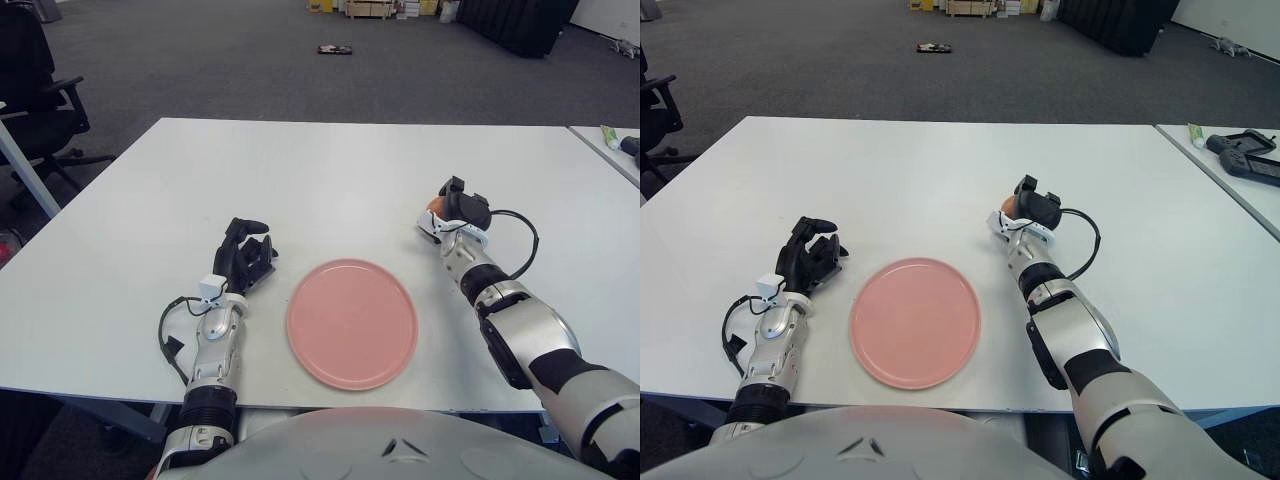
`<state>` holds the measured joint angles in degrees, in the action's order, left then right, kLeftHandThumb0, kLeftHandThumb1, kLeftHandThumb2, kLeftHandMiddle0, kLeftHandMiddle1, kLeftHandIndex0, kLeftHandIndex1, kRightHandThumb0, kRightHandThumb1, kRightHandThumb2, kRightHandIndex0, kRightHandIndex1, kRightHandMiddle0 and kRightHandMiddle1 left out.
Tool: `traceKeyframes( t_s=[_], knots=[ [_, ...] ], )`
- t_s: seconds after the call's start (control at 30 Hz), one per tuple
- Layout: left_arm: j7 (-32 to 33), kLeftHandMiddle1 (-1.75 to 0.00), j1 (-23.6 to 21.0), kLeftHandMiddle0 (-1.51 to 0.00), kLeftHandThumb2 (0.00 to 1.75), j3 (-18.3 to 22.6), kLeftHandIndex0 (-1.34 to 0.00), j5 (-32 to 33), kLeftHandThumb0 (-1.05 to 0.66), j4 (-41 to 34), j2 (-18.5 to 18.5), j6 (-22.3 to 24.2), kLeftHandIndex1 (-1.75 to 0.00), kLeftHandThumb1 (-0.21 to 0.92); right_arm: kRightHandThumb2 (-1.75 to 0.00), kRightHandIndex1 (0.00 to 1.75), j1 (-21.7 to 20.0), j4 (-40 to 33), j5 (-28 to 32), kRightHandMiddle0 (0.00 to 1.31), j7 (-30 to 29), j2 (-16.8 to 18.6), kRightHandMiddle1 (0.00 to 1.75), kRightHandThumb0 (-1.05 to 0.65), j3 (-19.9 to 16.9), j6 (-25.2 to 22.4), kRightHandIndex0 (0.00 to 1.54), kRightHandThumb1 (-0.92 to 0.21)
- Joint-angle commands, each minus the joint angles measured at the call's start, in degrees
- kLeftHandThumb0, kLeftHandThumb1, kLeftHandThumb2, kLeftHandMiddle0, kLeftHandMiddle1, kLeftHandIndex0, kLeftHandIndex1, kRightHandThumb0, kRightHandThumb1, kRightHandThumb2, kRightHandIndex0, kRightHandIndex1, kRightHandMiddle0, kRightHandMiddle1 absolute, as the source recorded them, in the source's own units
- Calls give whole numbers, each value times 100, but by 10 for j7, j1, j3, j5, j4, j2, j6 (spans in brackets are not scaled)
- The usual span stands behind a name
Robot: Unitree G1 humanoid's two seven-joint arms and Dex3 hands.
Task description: Put the apple into the plate.
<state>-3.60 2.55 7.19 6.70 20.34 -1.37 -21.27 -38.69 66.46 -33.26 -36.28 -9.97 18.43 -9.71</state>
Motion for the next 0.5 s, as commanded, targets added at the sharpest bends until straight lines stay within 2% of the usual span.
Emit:
traceKeyframes(
  t_s=[0.0, 0.13, 0.27, 0.4, 0.47],
  knots=[
    [5, -175, 4, -56, 87, 1, -35, -1, -38, 8, 0, 14, -175, 67, -140, 175, 4, -23, 22, 66, -41, 7, 175, -50, -22, 33, 116, -25],
    [9, -175, 5, -55, 86, 1, -34, -3, -38, 6, -1, 20, -175, 68, -146, 175, 17, -36, 59, 70, -54, 11, 175, -51, -55, 90, 124, -20],
    [9, -175, 4, -54, 85, 2, -33, -2, -38, 6, -1, 21, -175, 69, -148, 175, 36, -55, 119, 71, -40, 14, 175, -52, -103, 174, 127, -18],
    [5, -175, 4, -55, 85, 2, -34, 0, -38, 7, -1, 17, -175, 69, -148, 175, 53, -73, 204, 72, 21, 24, 175, -52, -166, 247, 130, -18],
    [5, -175, 4, -55, 86, 2, -34, 0, -38, 7, -1, 15, -175, 68, -148, 175, 56, -77, 239, 71, 48, 31, 175, -52, -190, 268, 131, -19]
  ],
)
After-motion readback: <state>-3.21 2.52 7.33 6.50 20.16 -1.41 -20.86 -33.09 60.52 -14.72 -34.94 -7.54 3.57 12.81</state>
